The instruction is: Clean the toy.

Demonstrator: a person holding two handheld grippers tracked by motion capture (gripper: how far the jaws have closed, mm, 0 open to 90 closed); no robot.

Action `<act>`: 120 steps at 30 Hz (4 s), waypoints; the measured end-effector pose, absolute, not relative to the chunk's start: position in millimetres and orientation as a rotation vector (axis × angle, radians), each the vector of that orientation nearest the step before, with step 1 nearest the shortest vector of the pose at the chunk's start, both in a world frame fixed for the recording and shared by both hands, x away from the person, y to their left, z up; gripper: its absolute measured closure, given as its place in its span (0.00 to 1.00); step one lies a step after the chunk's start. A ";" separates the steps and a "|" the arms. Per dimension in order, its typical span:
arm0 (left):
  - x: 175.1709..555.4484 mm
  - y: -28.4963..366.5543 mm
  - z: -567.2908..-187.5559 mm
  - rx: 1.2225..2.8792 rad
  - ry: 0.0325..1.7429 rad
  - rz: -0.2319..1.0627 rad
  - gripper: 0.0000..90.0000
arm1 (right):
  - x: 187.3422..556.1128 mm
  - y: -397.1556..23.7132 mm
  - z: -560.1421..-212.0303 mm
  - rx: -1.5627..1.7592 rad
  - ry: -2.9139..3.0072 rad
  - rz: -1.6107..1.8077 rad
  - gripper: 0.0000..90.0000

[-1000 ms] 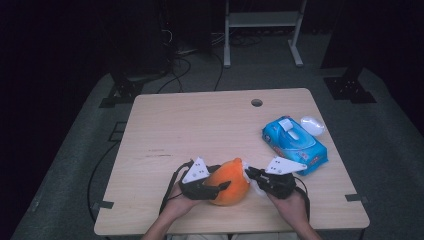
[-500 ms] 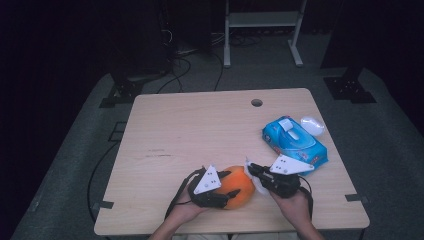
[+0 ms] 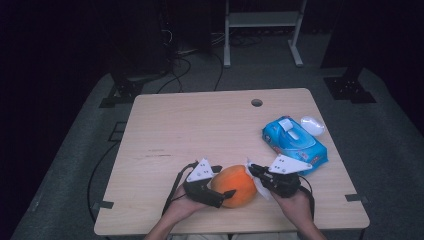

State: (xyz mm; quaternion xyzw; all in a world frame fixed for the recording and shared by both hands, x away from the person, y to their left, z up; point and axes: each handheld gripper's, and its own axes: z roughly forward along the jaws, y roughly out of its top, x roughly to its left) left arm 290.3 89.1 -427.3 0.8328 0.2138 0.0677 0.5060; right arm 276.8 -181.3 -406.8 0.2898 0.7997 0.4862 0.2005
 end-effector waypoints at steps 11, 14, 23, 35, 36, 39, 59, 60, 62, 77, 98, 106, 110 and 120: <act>275.1 81.6 -416.5 2.056 0.278 0.432 0.53 | 263.3 -163.2 -394.7 0.680 2.230 1.445 0.93; 275.5 82.6 -417.6 2.044 0.276 0.414 0.53 | 269.8 -171.7 -398.1 0.736 2.226 1.426 0.93; 294.6 92.6 -427.2 2.017 0.520 0.228 0.11 | 281.0 -189.3 -408.6 0.853 2.238 1.369 0.93; 286.7 96.8 -411.0 2.026 0.327 0.462 0.52 | 275.0 -177.7 -406.5 0.810 2.244 1.446 0.93; 286.2 95.7 -413.4 2.040 0.314 0.456 0.52 | 273.4 -172.9 -407.6 0.790 2.250 1.443 0.93; 280.7 90.6 -414.3 2.056 0.252 0.485 0.52 | 264.6 -157.7 -402.9 0.708 2.256 1.483 0.93; 281.5 80.1 -417.8 2.023 0.368 0.403 0.36 | 265.6 -157.6 -402.0 0.741 2.214 1.491 0.93; 278.3 75.7 -417.3 2.034 0.341 0.422 0.36 | 262.1 -151.4 -399.4 0.695 2.221 1.501 0.93; 273.2 69.9 -417.0 2.050 0.295 0.456 0.36 | 254.6 -138.6 -395.9 0.623 2.238 1.485 0.93; 277.4 79.9 -421.1 2.045 0.293 0.400 0.36 | 261.6 -147.7 -401.5 0.661 2.244 1.474 0.93; 307.5 111.7 -423.4 1.956 0.609 0.096 0.19 | 281.0 -170.4 -417.3 0.890 2.247 1.381 0.93; 307.9 112.1 -423.1 1.989 0.614 0.055 0.22 | 263.9 -146.4 -413.3 0.769 2.289 1.404 0.93; 304.8 112.1 -422.2 2.017 0.576 0.102 0.32 | 264.9 -147.0 -412.5 0.745 2.302 1.396 0.93; 313.9 114.2 -427.1 2.051 0.716 -0.014 0.08 | 275.4 -157.6 -420.2 0.807 2.306 1.358 0.93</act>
